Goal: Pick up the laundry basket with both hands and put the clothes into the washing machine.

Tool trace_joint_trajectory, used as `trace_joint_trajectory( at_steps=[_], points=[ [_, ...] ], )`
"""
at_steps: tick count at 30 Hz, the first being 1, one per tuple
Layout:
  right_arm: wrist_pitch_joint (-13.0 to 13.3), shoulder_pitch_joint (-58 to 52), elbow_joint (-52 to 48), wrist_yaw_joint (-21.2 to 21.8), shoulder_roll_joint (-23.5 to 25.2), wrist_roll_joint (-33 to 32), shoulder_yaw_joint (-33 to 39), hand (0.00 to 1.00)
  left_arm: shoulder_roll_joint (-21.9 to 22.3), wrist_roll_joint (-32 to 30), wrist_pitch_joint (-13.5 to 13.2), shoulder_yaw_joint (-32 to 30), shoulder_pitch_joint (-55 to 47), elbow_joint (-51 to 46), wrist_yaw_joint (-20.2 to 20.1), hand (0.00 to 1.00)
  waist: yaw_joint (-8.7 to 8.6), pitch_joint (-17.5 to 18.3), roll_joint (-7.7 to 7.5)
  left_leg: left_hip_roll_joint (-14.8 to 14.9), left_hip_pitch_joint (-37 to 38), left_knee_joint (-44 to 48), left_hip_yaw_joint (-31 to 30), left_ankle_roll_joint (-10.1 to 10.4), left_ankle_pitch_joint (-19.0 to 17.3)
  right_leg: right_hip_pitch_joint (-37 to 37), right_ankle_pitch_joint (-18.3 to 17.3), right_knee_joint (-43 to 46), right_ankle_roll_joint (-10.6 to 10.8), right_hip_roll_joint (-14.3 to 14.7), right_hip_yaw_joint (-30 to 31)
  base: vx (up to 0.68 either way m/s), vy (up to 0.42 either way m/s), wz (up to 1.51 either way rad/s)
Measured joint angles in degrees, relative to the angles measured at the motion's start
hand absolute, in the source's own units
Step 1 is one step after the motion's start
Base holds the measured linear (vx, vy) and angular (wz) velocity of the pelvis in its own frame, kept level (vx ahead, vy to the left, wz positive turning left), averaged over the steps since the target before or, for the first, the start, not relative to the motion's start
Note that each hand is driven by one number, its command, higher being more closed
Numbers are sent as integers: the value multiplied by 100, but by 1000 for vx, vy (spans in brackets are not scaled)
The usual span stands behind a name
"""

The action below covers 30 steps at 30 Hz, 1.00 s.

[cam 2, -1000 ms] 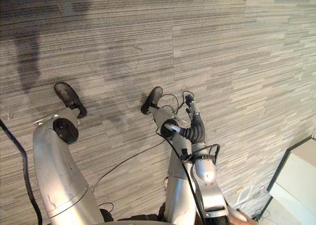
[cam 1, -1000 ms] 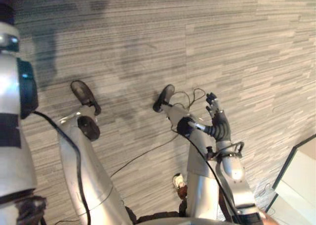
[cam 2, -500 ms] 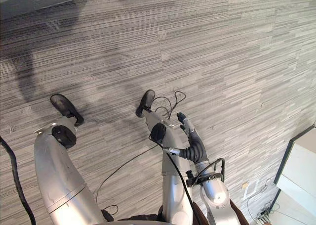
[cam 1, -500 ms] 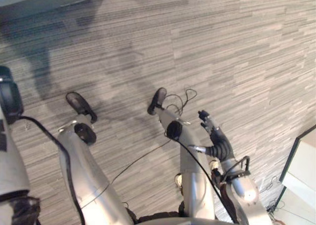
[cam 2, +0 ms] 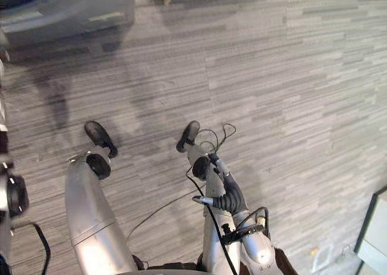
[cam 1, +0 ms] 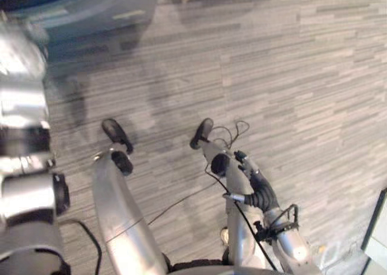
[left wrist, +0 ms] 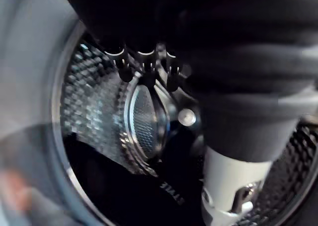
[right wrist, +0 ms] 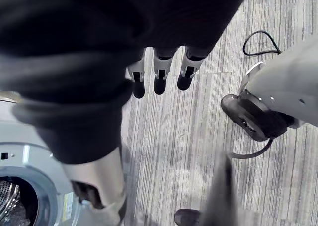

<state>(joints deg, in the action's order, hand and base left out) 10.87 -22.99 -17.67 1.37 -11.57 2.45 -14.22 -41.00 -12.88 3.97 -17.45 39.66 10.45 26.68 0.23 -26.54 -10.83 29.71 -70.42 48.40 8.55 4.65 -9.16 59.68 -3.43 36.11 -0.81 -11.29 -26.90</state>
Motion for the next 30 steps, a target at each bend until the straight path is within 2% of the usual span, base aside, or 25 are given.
trace_joint_trajectory(
  at_steps=[2,4,6,8,9,11,12,14,16,18,20,21,22,23,25,27,28,29,30],
  points=[
    [-21,12,99,0,0,1,29,0,293,260,-18,-453,-687,-286,1,0,73,10,37,-53,208,-181,28,104,63,-131,-20,-35,-27,-4,-12,24,-33,22],
    [-129,42,248,0,49,48,92,0,971,644,-108,-1034,-1922,-929,-7,0,149,45,122,-122,575,-403,80,193,143,-386,-94,-10,-34,-35,-34,62,-42,28],
    [-203,97,471,-3,136,53,248,0,1593,824,-192,-1043,-2588,-1236,-40,0,201,126,262,-232,835,-548,99,182,210,-569,-192,56,-23,-116,-49,83,-21,37],
    [-378,485,1168,-1,225,133,425,0,2533,1004,-371,-894,-3548,-1471,-232,0,225,225,445,-384,1439,-729,164,203,248,-1028,-367,155,19,-248,-40,92,-13,44],
    [-419,569,1338,-4,242,168,472,0,2753,1011,-409,-797,-3761,-1468,-306,0,223,258,495,-415,1597,-768,188,204,247,-1161,-432,193,41,-291,-38,98,-24,42],
    [-558,866,2067,-11,249,335,588,0,3410,1282,-650,-85,-4674,-1415,-707,0,242,370,715,-555,2392,-966,257,226,228,-1827,-649,293,115,-416,-23,81,-36,41],
    [-608,919,2249,-16,247,441,608,0,3563,1460,-773,228,-4947,-1341,-870,0,240,411,789,-594,2685,-1078,270,246,213,-2088,-734,299,147,-451,-37,44,-46,32],
    [-639,983,2733,-21,246,561,643,0,3806,1788,-1003,853,-5386,-833,-1233,0,238,597,913,-693,3389,-1361,333,291,162,-2681,-957,300,252,-473,-58,51,-82,26],
    [-640,1080,3284,-39,244,688,644,0,3905,2135,-1088,1212,-5615,-216,-1547,0,237,743,929,-818,4047,-1767,388,374,222,-3209,-1034,176,269,-481,-115,85,-97,19],
    [-644,1188,4020,-162,241,746,649,0,3910,2376,-1087,1627,-5810,427,-1825,0,237,1026,923,-1077,4679,-2479,233,428,461,-3685,-1050,-99,311,-485,-161,98,-71,21],
    [-643,1257,4475,-258,223,787,682,0,3915,2456,-1087,1829,-5912,683,-1931,0,236,1206,942,-1221,5027,-2942,126,355,688,-3942,-1043,-298,321,-457,-247,117,-87,21],
    [-638,1305,4857,-348,192,793,797,0,3929,2489,-1086,1996,-5943,836,-1986,0,232,1332,1046,-1279,5250,-3205,13,343,837,-4195,-1018,-496,343,-410,-347,133,-105,24],
    [-636,1362,5060,-397,169,793,868,0,3943,2514,-1086,2038,-5942,891,-2029,0,232,1382,1112,-1281,5309,-3231,-59,351,833,-4292,-970,-599,321,-359,-365,110,-59,11],
    [-645,1484,5379,-440,163,793,927,0,3968,2524,-1086,2058,-5930,974,-2048,0,240,1438,1176,-1294,5369,-3202,-145,370,820,-4407,-893,-755,309,-305,-365,94,34,-17],
    [-688,1748,5942,-552,131,789,1058,0,4037,2570,-1086,2094,-5931,1075,-2049,0,239,1535,1327,-1606,5575,-2993,-721,624,543,-4737,-561,-1315,386,-129,-193,109,87,-43],
    [-697,1763,6062,-625,127,782,1143,0,4041,2557,-1088,2165,-5924,1087,-2039,0,242,1620,1412,-1717,5762,-3051,-988,640,333,-4901,-303,-1710,465,-28,-34,72,123,-53],
    [-700,1794,6135,-642,125,773,1148,0,4054,2553,-1089,2189,-5922,1095,-2037,0,241,1682,1478,-1770,5901,-3120,-1116,608,174,-4979,-103,-1987,530,47,135,77,262,-86],
    [-702,1807,6149,-648,127,761,1164,0,4060,2456,-1089,2210,-5879,1129,-2035,0,226,1768,1524,-1853,6044,-3264,-1129,431,-38,-4994,163,-2297,633,94,381,68,296,-85],
    [-710,1806,6152,-662,149,740,1191,0,4034,2410,-1088,2231,-5801,1186,-2035,0,210,1788,1513,-1900,6050,-3255,-1044,379,-68,-4997,281,-2435,642,82,493,41,313,-83]
  ],
)
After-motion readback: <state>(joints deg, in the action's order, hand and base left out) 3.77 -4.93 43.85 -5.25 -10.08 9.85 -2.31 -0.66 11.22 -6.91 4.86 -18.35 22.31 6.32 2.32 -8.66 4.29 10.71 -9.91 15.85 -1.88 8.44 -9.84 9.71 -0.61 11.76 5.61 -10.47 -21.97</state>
